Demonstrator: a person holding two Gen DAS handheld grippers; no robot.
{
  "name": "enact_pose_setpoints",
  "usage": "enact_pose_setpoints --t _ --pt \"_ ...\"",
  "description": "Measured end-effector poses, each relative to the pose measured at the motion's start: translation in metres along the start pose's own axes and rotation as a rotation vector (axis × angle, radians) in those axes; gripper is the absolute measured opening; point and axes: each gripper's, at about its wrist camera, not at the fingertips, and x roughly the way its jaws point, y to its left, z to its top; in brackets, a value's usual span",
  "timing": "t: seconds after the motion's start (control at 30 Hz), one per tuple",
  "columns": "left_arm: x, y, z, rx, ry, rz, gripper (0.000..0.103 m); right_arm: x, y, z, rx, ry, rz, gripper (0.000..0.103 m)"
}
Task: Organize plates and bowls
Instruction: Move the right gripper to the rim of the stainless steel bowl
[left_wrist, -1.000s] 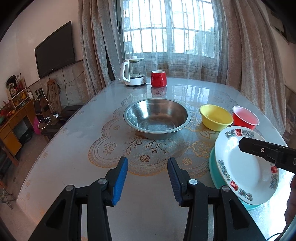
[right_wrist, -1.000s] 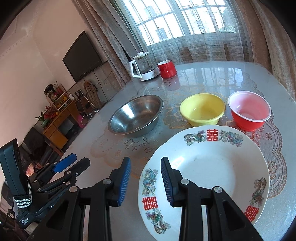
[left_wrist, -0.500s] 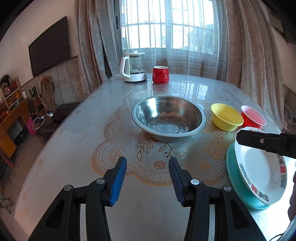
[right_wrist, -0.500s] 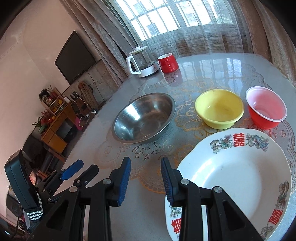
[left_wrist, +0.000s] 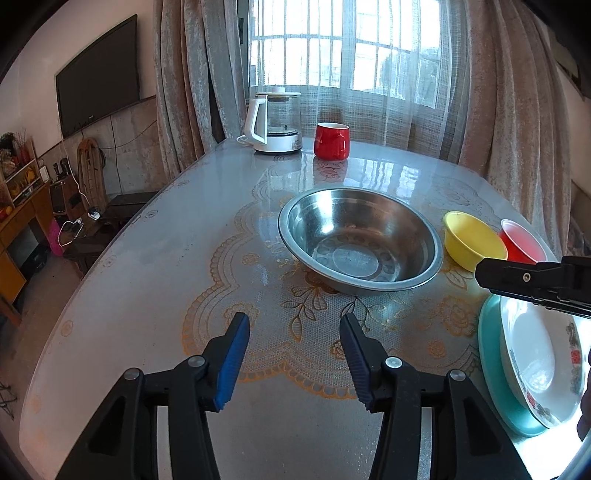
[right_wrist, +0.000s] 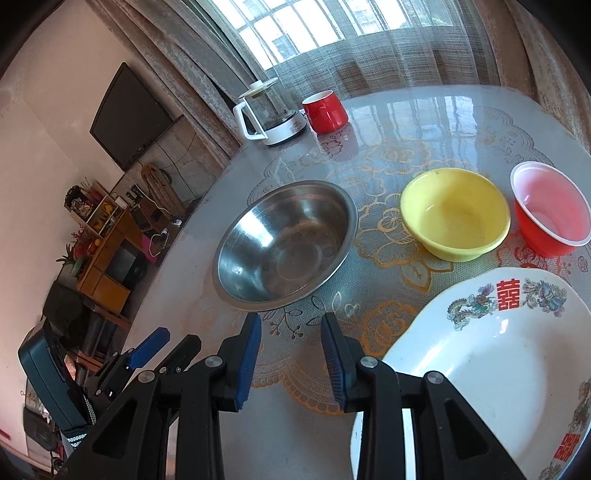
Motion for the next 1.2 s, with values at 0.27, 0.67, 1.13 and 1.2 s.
enact_pose_setpoints --t 0.27,0.67,1.13,1.2 --pt "0.019 0.026 0.006 -0.076 0.057 -0.012 0.052 0.015 -0.006 0.011 0.084 0.057 0.025 0.034" --pt "0.035 0.064 0.038 -0.177 0.054 -0.06 0.051 0.026 -0.021 0.046 0.146 0.025 -0.038 0.034" --pt "0.07 0.052 0.072 -0.134 0.064 -0.145 0.051 0.064 -0.037 0.063 0.191 0.073 -0.093 0.033" --pt "0.078 0.049 0.076 -0.119 0.067 -0.155 0.051 0.069 -0.039 0.064 0.194 0.08 -0.098 0.032"
